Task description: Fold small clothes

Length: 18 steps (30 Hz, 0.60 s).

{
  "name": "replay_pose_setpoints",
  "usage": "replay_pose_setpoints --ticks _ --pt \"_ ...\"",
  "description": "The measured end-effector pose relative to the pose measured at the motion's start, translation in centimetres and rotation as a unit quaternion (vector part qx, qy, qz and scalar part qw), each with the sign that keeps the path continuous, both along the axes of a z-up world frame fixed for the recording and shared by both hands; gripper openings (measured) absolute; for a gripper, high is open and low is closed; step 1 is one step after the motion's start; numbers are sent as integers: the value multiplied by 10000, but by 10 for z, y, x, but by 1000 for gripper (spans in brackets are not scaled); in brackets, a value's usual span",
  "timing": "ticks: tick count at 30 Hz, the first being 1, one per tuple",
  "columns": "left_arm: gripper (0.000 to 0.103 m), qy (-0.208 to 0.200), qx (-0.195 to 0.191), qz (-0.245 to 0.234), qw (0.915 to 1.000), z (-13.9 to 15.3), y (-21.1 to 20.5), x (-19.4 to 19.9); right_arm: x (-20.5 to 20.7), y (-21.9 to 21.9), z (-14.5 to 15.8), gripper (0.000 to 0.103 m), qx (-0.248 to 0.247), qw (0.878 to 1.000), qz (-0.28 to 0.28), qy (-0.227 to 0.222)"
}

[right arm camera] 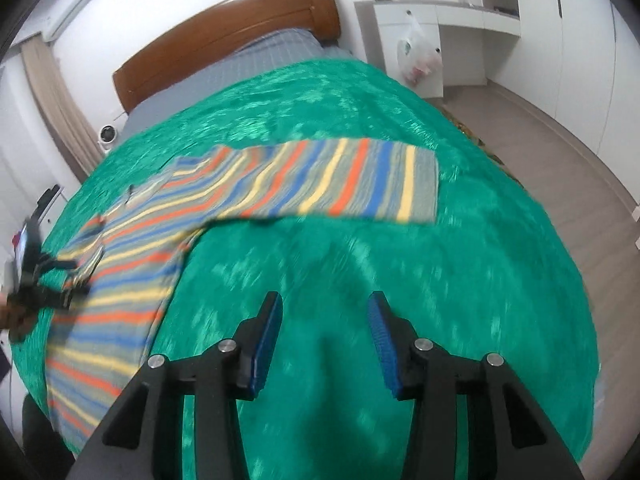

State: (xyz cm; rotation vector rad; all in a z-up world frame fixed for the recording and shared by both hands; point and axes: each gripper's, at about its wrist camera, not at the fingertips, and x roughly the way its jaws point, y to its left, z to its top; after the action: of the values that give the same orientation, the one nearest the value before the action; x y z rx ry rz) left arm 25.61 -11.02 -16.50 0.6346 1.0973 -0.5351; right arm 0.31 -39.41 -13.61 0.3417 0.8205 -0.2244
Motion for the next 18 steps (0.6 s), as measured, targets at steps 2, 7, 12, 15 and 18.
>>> replay_pose_setpoints --ticks 2,7,12,15,18 --pt "6 -116 -348 242 9990 18 15 7 -15 11 0 45 -45 10000 3 -61" --pt "5 -745 -1226 2011 9690 72 123 44 -39 26 6 45 4 9996 -162 -228" --pt "4 -1019 -790 4294 8939 53 246 75 -39 36 2 45 98 9995 -203 -227" --pt "3 -905 -564 4958 8618 28 287 77 -37 42 -7 45 133 9996 -212 -127" --pt "2 -717 -503 5331 8415 8 313 72 -36 44 -12 45 146 9996 -236 -31"
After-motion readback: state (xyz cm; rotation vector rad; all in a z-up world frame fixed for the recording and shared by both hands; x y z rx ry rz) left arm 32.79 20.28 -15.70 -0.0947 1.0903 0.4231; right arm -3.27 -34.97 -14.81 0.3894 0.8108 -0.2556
